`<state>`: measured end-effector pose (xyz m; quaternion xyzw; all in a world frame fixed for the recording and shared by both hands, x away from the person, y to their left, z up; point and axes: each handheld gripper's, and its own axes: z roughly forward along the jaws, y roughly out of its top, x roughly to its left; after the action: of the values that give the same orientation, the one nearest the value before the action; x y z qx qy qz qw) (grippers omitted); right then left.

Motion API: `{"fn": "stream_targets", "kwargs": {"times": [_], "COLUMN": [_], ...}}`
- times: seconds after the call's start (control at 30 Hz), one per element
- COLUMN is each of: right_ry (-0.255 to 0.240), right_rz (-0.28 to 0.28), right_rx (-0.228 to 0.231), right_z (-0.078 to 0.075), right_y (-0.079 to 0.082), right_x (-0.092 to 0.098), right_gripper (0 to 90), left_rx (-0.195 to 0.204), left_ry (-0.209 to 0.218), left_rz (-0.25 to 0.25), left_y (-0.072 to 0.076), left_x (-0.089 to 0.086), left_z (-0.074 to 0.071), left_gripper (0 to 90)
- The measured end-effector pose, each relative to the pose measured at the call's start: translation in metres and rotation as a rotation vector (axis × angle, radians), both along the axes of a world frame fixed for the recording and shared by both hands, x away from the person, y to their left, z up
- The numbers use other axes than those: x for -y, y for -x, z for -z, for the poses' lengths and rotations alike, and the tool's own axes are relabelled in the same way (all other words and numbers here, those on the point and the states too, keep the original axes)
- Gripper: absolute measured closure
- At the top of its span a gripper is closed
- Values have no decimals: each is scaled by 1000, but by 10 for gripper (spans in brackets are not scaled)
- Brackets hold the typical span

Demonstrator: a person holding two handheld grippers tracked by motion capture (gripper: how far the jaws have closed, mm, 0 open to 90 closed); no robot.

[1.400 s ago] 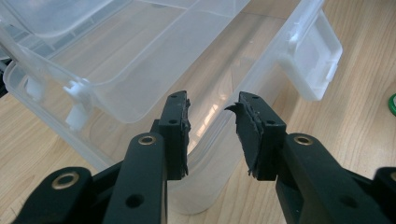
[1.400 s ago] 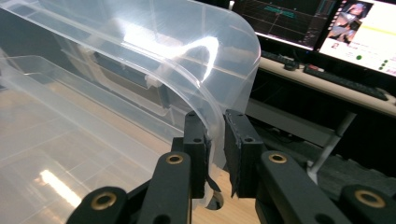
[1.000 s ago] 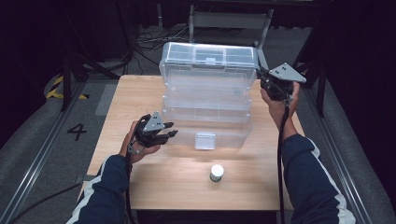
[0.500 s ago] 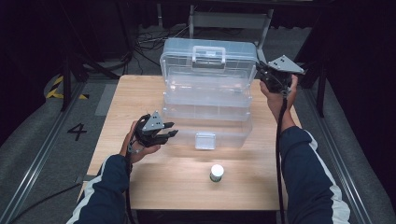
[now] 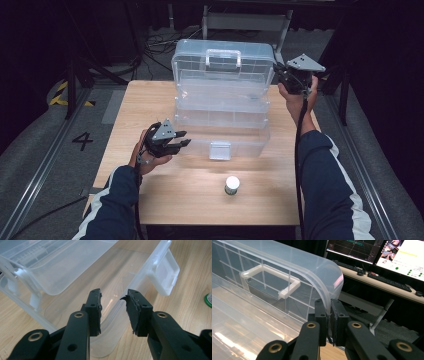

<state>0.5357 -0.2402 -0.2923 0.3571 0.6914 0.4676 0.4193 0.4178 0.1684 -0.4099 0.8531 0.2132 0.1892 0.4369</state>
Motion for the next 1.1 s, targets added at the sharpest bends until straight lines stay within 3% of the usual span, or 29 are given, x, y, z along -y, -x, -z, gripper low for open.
{"fn": "stream_targets", "kwargs": {"times": [0.17,0.27,0.53,1.1], "right_ry": [-2,-23,-21,-43], "right_rz": [-6,-14,-21,0], "right_rx": [-6,-25,-64,-125], "right_z": [-1,-2,-7,-8], "right_y": [-7,-14,-28,-65], "right_x": [0,3,3,-1], "right_gripper": [854,856,855,853], "left_rx": [-2,-7,-10,-14], "left_ry": [10,22,25,34], "left_rz": [6,12,10,2], "left_y": [-1,-2,-2,-2], "left_x": [0,-1,-1,0], "left_z": [1,2,2,2], "left_gripper": [654,652,650,648]}}
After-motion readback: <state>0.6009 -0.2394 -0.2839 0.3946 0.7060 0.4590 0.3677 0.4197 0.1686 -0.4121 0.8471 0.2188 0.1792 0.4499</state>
